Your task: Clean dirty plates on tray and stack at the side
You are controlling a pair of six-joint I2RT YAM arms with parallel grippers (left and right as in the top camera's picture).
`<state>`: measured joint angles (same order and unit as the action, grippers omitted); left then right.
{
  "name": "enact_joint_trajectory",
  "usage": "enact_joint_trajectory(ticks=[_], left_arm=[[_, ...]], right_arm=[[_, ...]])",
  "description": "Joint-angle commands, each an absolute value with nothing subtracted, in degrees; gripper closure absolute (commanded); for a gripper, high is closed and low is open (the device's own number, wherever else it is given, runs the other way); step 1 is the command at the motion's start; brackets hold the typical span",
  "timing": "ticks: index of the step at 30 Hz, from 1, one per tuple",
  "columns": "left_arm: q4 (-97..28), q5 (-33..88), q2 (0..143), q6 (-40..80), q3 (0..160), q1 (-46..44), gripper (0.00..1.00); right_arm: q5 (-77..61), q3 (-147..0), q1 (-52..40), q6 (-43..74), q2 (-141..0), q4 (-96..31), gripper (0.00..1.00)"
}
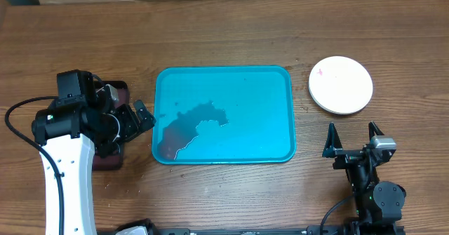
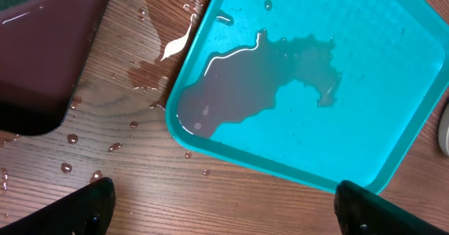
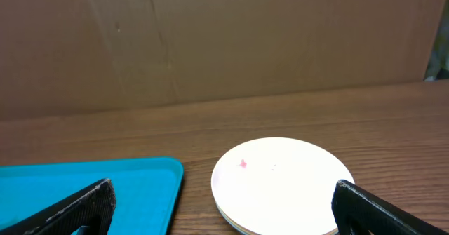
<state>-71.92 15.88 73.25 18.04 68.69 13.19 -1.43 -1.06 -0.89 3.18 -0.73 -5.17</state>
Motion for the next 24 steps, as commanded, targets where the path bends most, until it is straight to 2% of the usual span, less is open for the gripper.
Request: enact_joint_trajectory(ticks=[1,7,11,17,24], left_arm=[[-71.72,16.10,73.49,18.85,68.66,12.93,0.00],[-71.72,15.57,73.49,18.83,68.66,12.93,0.00],[-71.88,6.11,73.49,18.87,68.66,12.99,0.00],[-72.51,6.00,73.49,18.70,68.66,12.99,0.00],[-63.05,6.20,69.49,7.31,65.32,8.05,0.00]], right_arm=[[-0.91,-0.47,-1.02,2.96,-0.16,-4.84,0.00],[-0.91,-0.47,-1.02,2.96,-0.16,-4.84,0.00],[-0.91,-0.47,-1.02,2.96,-0.16,-4.84,0.00],[-0.91,-0.47,-1.02,2.96,-0.16,-4.84,0.00],[-0.91,-0.47,-1.02,2.96,-0.16,-4.84,0.00]])
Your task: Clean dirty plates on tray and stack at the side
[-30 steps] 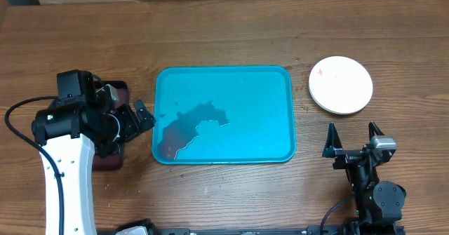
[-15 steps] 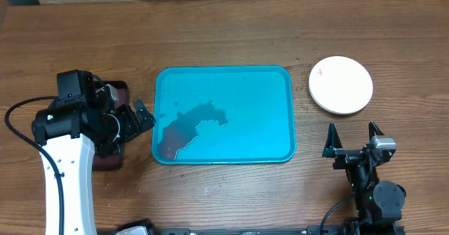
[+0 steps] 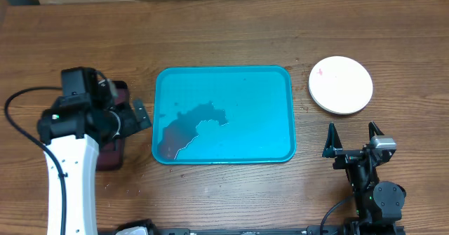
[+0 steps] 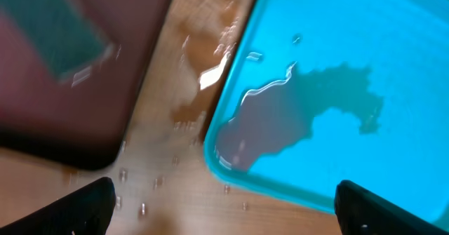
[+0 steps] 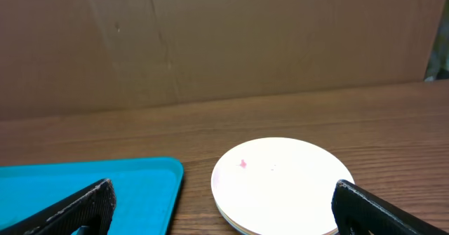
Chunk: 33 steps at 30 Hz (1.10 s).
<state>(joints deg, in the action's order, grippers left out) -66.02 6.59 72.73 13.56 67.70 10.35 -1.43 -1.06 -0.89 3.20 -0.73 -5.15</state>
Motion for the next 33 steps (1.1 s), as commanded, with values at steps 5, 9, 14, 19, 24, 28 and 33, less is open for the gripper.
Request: enact_joint_trajectory(ticks=[5,9,14,19,24,28,33], left_arm=[[-50.83,8.27,62.15,5.21,55.86,5.78,0.00],[-40.01,10.61,55.02,3.40,44.62,5.58,0.01],[-26.96,10.59,46.09,3.42,31.66,5.58,0.00],[-15.44,10.59,36.64,3.42,20.43,5.58,0.00],[-7.44,10.59,30.26,4.38,12.58,5.58,0.00],[0.78,10.59,27.20,6.07,7.70,5.58,0.00],[6.50,10.57,21.15,6.87,1.67,5.54,0.00]], right_arm=[[-0.91,-0.47,-1.02,2.96,-0.16,-4.84,0.00],[-0.91,-0.47,-1.02,2.96,-0.16,-4.84,0.00],[-0.93,-0.47,-1.02,2.96,-0.16,-4.84,0.00],[-0.91,-0.47,-1.02,2.96,-0.16,-4.84,0.00],[-0.91,-0.47,-1.02,2.96,-0.16,-4.84,0.00],[-0.91,-0.47,-1.02,2.96,-0.16,-4.84,0.00],[-0.91,-0.47,-1.02,2.96,-0.16,-4.84,0.00]])
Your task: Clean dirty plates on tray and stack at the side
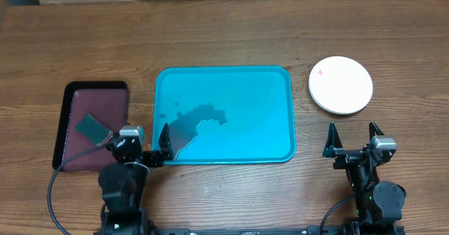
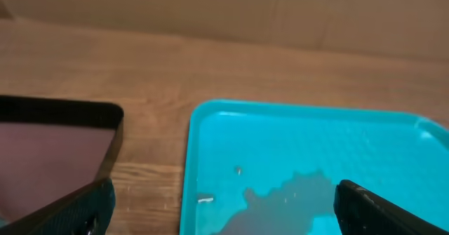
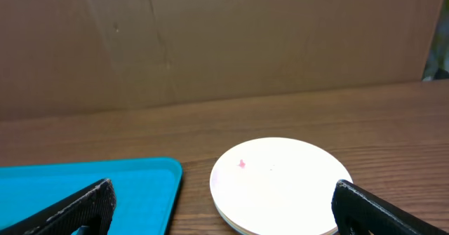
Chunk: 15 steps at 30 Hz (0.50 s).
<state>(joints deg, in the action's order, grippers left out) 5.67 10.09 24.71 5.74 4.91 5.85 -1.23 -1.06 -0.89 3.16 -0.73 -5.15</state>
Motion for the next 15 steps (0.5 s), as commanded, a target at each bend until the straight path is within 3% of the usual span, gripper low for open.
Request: enact_joint_trajectory(ticks=[1,15], left_arm=[[6.48,10.57,20.05,6.85,0.95,5.56,0.00],[-3.64,9.04,1.15,6.39,0.27,5.50,0.00]], right_arm=[[-0.91,-0.47,-1.02,2.96,-0.16,-4.84,0.00],[-0.91,-0.47,-1.02,2.96,-0.16,-4.84,0.00]])
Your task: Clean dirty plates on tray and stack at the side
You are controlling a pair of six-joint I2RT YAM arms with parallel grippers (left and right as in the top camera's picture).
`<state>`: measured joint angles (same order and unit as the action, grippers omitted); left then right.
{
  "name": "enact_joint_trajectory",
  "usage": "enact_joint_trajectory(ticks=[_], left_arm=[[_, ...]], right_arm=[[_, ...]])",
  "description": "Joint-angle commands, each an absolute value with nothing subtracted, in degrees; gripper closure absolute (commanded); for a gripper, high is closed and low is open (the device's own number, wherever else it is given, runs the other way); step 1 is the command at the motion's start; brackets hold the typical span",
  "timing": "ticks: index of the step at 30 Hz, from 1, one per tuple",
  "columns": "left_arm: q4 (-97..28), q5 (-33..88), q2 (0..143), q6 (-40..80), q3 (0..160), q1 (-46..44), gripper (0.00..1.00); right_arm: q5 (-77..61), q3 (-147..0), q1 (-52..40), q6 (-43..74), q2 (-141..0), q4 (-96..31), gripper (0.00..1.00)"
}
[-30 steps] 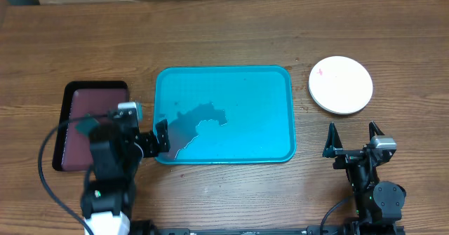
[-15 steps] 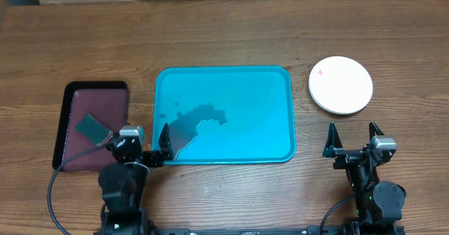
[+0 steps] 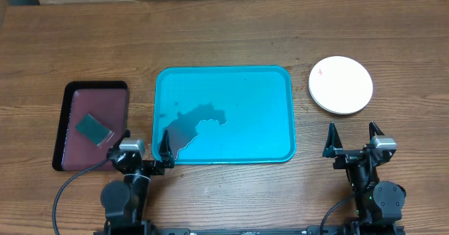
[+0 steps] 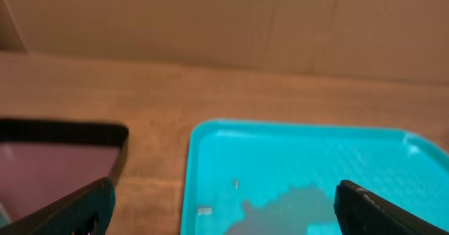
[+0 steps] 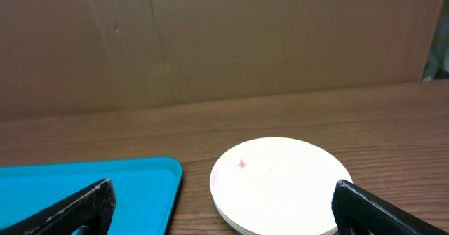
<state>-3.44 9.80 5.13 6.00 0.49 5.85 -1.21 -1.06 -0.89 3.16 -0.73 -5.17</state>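
Observation:
A blue tray [image 3: 252, 88] lies mid-table with a dark puddle [image 3: 189, 126] in its front left part and no plates on it. A stack of white plates [image 3: 340, 84] with a small pink mark sits to its right, also in the right wrist view [image 5: 280, 186]. My left gripper [image 3: 142, 154] rests open at the table's front, just before the tray's front left corner [image 4: 203, 133]. My right gripper [image 3: 352, 138] stands open at the front right, facing the plates.
A dark rectangular basin [image 3: 70, 98] with reddish water and a green sponge [image 3: 92, 128] sits left of the tray; its rim shows in the left wrist view [image 4: 70, 131]. Cardboard stands behind the table.
The left arm has shifted slightly toward the front of the table; its wrist view now shows more of the cardboard wall. The right arm, tray and plates have not moved.
The left arm was raised over the basin beside the tray, its gripper open, and water drops lay on the wood. It then stood a little farther back. Then it was low at the table's front, sponge lying in the basin. The right arm stayed parked throughout.

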Motion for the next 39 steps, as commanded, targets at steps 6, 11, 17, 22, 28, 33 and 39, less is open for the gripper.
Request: enact_joint_trajectory(ticks=[6,11,17,22,28,33,39], left_arm=[[-3.77,8.86,0.19,6.37,0.27,4.43,0.00],[-4.03,7.01,0.16,4.69,0.27,1.08,0.01],[-4.10,6.90,0.16,1.63,0.27,0.97,0.00],[-4.49,3.46,0.16,1.02,0.27,0.99,0.00],[-4.64,2.33,0.16,1.08,0.27,0.97,0.00],[-4.71,1.06,0.16,0.95,0.27,0.99,0.00],[-4.73,1.08,0.16,0.12,0.27,0.97,0.00]], right_arm=[[-0.91,-0.47,-1.02,2.96,-0.16,-4.82,0.00],[-0.91,-0.47,-1.02,2.96,-0.16,-4.82,0.00],[-0.91,-0.47,-1.02,2.96,-0.16,-4.84,0.00],[-0.91,-0.47,-1.02,2.96,-0.16,-4.84,0.00],[-0.91,-0.47,-1.02,2.96,-0.16,-4.84,0.00],[-0.91,-0.47,-1.02,2.96,-0.16,-4.84,0.00],[-0.93,-0.47,-1.02,2.96,-0.16,-4.82,0.00]])
